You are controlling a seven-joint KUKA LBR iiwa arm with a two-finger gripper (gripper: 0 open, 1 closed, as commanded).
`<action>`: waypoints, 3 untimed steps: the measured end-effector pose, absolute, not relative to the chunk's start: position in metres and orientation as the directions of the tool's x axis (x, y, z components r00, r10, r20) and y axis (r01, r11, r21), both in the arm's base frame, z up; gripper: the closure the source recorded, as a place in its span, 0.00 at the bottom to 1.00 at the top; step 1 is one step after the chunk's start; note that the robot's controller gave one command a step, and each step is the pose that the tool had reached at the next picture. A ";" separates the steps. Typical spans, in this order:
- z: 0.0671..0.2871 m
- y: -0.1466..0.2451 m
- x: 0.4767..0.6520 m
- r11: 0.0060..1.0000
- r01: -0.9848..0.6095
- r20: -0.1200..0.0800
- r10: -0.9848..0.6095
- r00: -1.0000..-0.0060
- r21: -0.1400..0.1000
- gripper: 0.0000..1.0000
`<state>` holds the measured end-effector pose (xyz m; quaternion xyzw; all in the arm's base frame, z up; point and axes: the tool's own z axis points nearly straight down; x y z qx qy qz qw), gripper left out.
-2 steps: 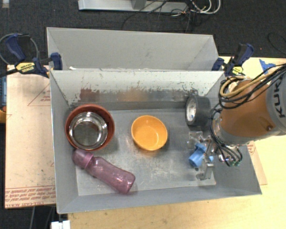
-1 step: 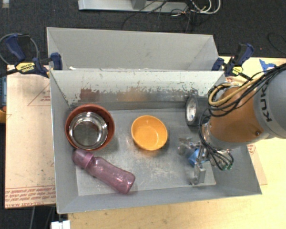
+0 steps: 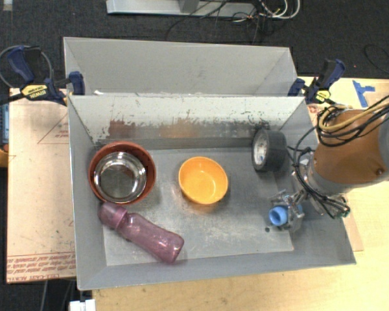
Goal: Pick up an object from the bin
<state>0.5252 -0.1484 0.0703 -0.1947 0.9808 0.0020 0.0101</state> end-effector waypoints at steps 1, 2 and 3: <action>0.070 -0.148 0.525 0.924 -0.382 -0.021 -0.382 -0.924 0.000 1.00; 0.083 -0.148 0.524 0.925 -0.381 -0.016 -0.381 -0.924 0.002 1.00; 0.103 -0.149 0.525 0.925 -0.380 -0.020 -0.380 -0.925 -0.002 1.00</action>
Offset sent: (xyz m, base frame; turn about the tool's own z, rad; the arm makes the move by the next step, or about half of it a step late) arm 0.0000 -0.0002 0.0407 -0.0001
